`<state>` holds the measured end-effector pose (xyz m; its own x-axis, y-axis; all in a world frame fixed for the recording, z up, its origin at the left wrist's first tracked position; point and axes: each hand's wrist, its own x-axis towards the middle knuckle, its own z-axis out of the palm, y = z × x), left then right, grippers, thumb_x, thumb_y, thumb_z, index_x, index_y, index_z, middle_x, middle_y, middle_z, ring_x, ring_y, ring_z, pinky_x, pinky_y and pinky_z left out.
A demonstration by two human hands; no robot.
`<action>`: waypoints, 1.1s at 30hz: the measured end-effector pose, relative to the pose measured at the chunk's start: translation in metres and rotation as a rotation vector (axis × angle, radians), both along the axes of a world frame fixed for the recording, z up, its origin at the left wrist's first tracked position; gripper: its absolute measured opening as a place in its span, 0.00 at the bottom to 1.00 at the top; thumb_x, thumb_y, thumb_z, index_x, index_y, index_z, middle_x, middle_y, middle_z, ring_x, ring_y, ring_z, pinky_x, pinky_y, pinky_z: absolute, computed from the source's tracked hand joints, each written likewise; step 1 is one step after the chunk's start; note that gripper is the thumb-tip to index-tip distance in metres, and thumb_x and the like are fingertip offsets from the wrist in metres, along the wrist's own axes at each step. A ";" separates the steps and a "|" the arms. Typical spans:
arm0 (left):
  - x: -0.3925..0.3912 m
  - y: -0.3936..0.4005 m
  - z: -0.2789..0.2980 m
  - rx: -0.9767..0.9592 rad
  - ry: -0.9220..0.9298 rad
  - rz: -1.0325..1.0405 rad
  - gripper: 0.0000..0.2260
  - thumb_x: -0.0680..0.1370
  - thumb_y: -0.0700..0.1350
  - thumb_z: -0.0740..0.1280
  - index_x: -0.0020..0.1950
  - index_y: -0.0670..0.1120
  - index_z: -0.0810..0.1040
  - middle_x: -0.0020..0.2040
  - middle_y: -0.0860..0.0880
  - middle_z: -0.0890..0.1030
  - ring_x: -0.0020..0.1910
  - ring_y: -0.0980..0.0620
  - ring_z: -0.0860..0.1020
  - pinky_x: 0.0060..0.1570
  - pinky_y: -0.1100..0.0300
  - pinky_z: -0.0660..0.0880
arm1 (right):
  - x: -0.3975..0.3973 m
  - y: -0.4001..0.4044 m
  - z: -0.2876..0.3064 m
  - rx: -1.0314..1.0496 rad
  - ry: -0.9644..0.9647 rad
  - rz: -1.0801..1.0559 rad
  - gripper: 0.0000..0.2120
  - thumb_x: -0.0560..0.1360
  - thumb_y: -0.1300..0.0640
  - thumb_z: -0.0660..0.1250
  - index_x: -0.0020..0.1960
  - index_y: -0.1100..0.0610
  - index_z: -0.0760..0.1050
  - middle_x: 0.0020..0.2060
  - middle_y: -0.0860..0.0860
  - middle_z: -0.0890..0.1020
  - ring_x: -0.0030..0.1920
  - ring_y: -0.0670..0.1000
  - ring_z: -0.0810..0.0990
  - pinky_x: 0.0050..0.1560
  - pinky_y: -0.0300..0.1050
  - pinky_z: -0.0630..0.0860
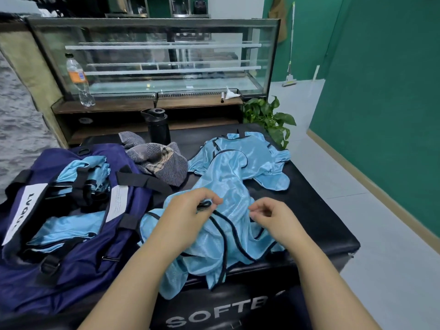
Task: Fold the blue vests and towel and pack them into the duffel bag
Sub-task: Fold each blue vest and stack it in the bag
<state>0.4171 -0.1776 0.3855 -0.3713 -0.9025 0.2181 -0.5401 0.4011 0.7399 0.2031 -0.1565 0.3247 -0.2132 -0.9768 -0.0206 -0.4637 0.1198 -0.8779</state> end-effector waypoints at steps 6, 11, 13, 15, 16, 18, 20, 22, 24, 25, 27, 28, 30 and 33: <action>-0.013 -0.001 -0.011 0.085 0.050 -0.034 0.09 0.78 0.46 0.67 0.42 0.60 0.77 0.31 0.55 0.79 0.32 0.46 0.75 0.34 0.55 0.72 | -0.039 0.010 -0.050 0.211 0.294 -0.087 0.22 0.73 0.67 0.62 0.64 0.53 0.74 0.60 0.49 0.75 0.63 0.51 0.72 0.62 0.39 0.68; -0.014 0.001 -0.011 0.080 -0.003 -0.034 0.08 0.77 0.51 0.67 0.37 0.57 0.75 0.25 0.56 0.70 0.26 0.58 0.66 0.28 0.67 0.65 | -0.045 0.014 -0.069 0.291 0.175 -0.115 0.36 0.72 0.65 0.65 0.76 0.51 0.58 0.67 0.50 0.70 0.59 0.51 0.75 0.55 0.37 0.71; -0.014 0.002 -0.010 0.086 -0.017 -0.018 0.08 0.76 0.53 0.68 0.37 0.55 0.76 0.25 0.58 0.70 0.26 0.58 0.66 0.29 0.67 0.64 | -0.043 0.012 -0.070 0.328 0.162 -0.071 0.37 0.71 0.65 0.66 0.75 0.48 0.58 0.58 0.49 0.73 0.49 0.48 0.76 0.44 0.35 0.70; -0.013 0.003 -0.009 0.097 -0.026 -0.016 0.08 0.75 0.53 0.69 0.36 0.54 0.76 0.24 0.59 0.70 0.25 0.58 0.67 0.28 0.67 0.64 | -0.041 0.009 -0.071 0.383 0.244 -0.045 0.27 0.70 0.64 0.66 0.66 0.48 0.70 0.49 0.49 0.77 0.44 0.48 0.75 0.42 0.39 0.72; -0.012 0.003 -0.009 0.096 -0.031 -0.021 0.08 0.74 0.53 0.69 0.36 0.54 0.76 0.24 0.59 0.70 0.25 0.58 0.67 0.29 0.68 0.64 | -0.039 0.008 -0.068 0.401 0.306 -0.052 0.17 0.70 0.63 0.66 0.56 0.50 0.75 0.45 0.50 0.78 0.42 0.49 0.75 0.43 0.42 0.74; -0.010 0.003 -0.008 0.093 -0.029 -0.036 0.08 0.74 0.53 0.70 0.36 0.54 0.76 0.24 0.59 0.70 0.26 0.58 0.66 0.28 0.68 0.64 | -0.032 0.009 -0.055 0.378 0.394 -0.077 0.03 0.69 0.60 0.66 0.38 0.53 0.73 0.39 0.50 0.76 0.40 0.50 0.74 0.41 0.44 0.73; -0.009 0.004 -0.007 0.104 0.007 -0.056 0.07 0.72 0.53 0.72 0.36 0.54 0.77 0.23 0.57 0.69 0.25 0.58 0.65 0.28 0.68 0.63 | -0.025 0.007 -0.039 0.245 0.437 -0.053 0.13 0.68 0.58 0.67 0.31 0.54 0.64 0.37 0.49 0.70 0.43 0.51 0.71 0.40 0.45 0.70; -0.007 0.006 -0.005 0.111 0.053 -0.064 0.07 0.71 0.52 0.73 0.36 0.54 0.78 0.23 0.57 0.68 0.25 0.58 0.64 0.28 0.68 0.63 | -0.015 0.005 -0.011 0.091 0.430 -0.031 0.20 0.69 0.54 0.69 0.30 0.55 0.58 0.34 0.48 0.67 0.40 0.50 0.67 0.36 0.45 0.66; -0.005 0.008 -0.003 0.102 0.100 -0.059 0.07 0.70 0.52 0.74 0.35 0.54 0.78 0.24 0.56 0.68 0.25 0.58 0.64 0.29 0.68 0.63 | -0.001 0.005 0.019 0.008 0.274 -0.007 0.22 0.71 0.53 0.69 0.29 0.53 0.57 0.28 0.46 0.64 0.31 0.46 0.63 0.31 0.43 0.60; -0.003 0.009 -0.001 0.098 0.125 -0.058 0.07 0.70 0.51 0.74 0.35 0.54 0.78 0.24 0.56 0.68 0.26 0.58 0.64 0.29 0.68 0.63 | 0.006 0.006 0.034 -0.005 0.143 0.011 0.23 0.72 0.54 0.69 0.28 0.52 0.57 0.25 0.45 0.61 0.28 0.45 0.60 0.29 0.42 0.57; 0.001 0.013 0.004 0.100 0.173 -0.065 0.07 0.70 0.51 0.74 0.36 0.53 0.78 0.25 0.55 0.68 0.26 0.58 0.64 0.29 0.68 0.62 | 0.021 0.007 0.060 -0.005 -0.157 0.030 0.24 0.74 0.54 0.69 0.25 0.50 0.59 0.23 0.45 0.60 0.25 0.45 0.59 0.27 0.40 0.56; 0.003 0.015 0.006 0.101 0.189 -0.071 0.06 0.70 0.50 0.75 0.37 0.53 0.78 0.26 0.54 0.68 0.26 0.58 0.65 0.29 0.67 0.62 | 0.027 0.008 0.070 -0.005 -0.305 0.048 0.24 0.75 0.54 0.68 0.25 0.50 0.61 0.24 0.45 0.62 0.26 0.45 0.61 0.29 0.39 0.58; 0.011 0.019 0.013 0.096 0.222 -0.074 0.07 0.69 0.50 0.75 0.37 0.53 0.78 0.27 0.51 0.70 0.27 0.59 0.66 0.30 0.68 0.64 | 0.039 0.011 0.083 -0.024 -0.504 0.127 0.19 0.75 0.53 0.69 0.27 0.54 0.67 0.27 0.49 0.68 0.30 0.47 0.68 0.33 0.38 0.65; 0.026 0.022 0.021 0.053 0.268 -0.081 0.12 0.63 0.58 0.76 0.38 0.54 0.78 0.34 0.46 0.76 0.31 0.59 0.70 0.35 0.67 0.67 | 0.053 0.011 0.092 -0.008 -0.577 0.259 0.21 0.69 0.48 0.72 0.54 0.62 0.77 0.51 0.55 0.81 0.50 0.54 0.80 0.54 0.49 0.74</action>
<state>0.4433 -0.1560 0.4061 -0.3779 -0.8852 0.2713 -0.2901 0.3915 0.8733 0.2560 -0.1455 0.4162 0.0735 -0.9958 -0.0543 0.0715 0.0596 -0.9957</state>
